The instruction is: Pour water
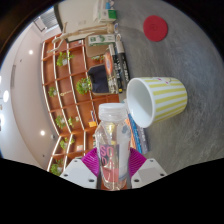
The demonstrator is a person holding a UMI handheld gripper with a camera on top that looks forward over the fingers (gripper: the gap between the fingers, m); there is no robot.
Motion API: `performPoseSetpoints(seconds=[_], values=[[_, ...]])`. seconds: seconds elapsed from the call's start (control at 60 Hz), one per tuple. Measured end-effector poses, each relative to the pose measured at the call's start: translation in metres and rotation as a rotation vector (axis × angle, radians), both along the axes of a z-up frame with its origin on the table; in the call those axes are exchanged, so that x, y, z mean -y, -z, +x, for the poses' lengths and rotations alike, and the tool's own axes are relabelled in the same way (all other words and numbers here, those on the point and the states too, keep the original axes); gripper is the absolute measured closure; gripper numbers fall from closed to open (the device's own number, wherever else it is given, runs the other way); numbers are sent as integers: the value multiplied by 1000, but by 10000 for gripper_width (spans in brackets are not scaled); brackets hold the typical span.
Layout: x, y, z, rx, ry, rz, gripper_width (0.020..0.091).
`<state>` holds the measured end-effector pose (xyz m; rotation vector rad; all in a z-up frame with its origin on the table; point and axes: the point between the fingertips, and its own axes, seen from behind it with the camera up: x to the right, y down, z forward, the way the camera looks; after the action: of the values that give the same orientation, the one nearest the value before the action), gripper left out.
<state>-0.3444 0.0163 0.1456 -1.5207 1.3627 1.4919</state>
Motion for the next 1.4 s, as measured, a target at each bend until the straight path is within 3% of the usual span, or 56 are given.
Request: performPoseSetpoints(seconds=[0.167,0.333,0.583,0.783,1.033,1.283,1.4], values=[[-1,-37,19,386,-59,90,731],[-6,-61,70,1044,-132,130,729],[5,-87,213,1611,95,-52,733],[-3,-41,293,1685,150,-167,730],[-25,14,325,1650,163,-161,719],[-22,70,319,1728,8,-182,719],[-22,66,313,1738,52,-137,697]])
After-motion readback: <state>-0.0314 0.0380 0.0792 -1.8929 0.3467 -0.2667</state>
